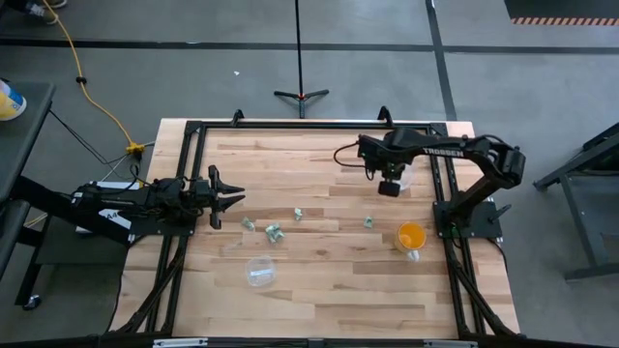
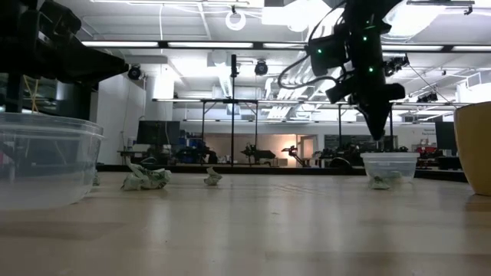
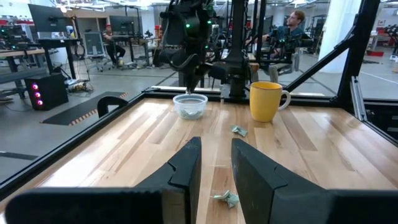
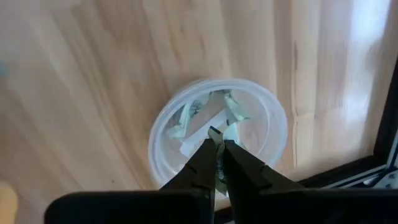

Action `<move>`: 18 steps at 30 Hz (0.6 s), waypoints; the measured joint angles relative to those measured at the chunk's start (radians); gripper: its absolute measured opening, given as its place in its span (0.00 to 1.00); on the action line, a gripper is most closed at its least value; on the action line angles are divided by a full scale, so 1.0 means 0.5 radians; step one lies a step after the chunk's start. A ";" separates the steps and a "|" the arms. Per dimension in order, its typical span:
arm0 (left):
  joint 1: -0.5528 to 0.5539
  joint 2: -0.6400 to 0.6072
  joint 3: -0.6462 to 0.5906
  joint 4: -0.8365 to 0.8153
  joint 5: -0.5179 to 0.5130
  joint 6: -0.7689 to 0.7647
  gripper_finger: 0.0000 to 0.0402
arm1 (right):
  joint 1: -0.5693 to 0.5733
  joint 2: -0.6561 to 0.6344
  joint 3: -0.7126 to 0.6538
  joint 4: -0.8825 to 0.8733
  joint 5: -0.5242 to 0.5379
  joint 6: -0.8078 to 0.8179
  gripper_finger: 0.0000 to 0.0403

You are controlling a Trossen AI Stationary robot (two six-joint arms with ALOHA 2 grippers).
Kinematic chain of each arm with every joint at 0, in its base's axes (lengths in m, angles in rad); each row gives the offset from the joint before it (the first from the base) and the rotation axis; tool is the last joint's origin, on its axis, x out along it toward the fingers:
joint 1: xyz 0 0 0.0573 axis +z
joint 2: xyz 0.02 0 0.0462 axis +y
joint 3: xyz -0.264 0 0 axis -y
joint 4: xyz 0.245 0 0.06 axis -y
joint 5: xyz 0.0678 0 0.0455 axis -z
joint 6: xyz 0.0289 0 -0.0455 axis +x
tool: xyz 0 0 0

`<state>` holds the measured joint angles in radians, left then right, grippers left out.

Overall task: Pick and place Stevia / Truvia into bins
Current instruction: Put the stevia packet into the circular container

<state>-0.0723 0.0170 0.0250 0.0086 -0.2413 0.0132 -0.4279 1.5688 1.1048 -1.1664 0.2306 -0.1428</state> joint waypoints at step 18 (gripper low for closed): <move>0.000 0.000 0.000 0.000 0.000 0.000 0.30 | -0.001 0.000 -0.017 0.375 -0.784 0.006 0.50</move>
<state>-0.0722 0.0172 0.0250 0.0087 -0.2413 0.0134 -0.4285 1.5688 1.0966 -0.9791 -0.1613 -0.1401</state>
